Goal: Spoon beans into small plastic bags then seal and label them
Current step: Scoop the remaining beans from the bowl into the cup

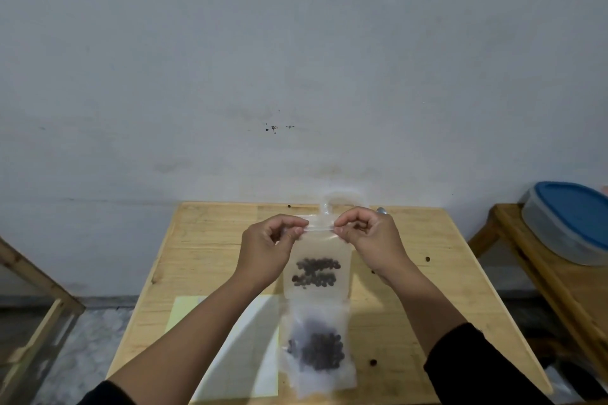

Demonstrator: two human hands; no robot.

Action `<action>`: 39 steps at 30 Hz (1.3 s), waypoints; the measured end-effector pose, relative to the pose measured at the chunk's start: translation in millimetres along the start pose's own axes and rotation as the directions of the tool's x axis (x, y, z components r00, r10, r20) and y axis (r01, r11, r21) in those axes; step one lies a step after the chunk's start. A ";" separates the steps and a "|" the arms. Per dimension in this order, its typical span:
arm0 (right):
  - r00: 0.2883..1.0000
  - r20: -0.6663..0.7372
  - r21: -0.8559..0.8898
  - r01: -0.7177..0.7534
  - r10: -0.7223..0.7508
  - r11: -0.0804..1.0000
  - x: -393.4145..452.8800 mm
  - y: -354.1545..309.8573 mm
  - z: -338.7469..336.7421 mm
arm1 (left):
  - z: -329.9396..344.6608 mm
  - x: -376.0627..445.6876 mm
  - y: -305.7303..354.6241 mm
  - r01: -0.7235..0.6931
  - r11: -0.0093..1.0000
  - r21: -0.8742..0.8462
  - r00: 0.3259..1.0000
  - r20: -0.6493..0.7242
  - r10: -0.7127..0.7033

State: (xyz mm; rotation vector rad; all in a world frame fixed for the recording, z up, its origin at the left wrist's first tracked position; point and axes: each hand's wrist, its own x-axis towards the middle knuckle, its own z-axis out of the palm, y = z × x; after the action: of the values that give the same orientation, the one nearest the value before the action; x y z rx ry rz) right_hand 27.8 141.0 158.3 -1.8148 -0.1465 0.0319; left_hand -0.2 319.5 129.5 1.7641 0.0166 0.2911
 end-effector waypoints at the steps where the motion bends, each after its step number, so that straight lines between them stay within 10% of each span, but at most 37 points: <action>1: 1.000 -0.021 0.010 -0.002 0.002 1.000 0.4 1.2 1.8 | 1.1 0.3 0.4 -0.003 1.000 0.012 1.000 -0.018 0.003; 39: 0.985 0.127 0.222 -0.141 0.115 0.965 -7.1 6.3 104.0 | -70.5 -37.8 -32.3 0.084 0.997 0.000 0.994 0.065 -0.083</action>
State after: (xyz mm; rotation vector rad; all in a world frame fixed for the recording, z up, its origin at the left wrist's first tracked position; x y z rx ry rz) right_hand 10.9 238.8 126.1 -1.5879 -0.1009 0.2356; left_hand -46.4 387.8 104.1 1.7642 0.0431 0.1729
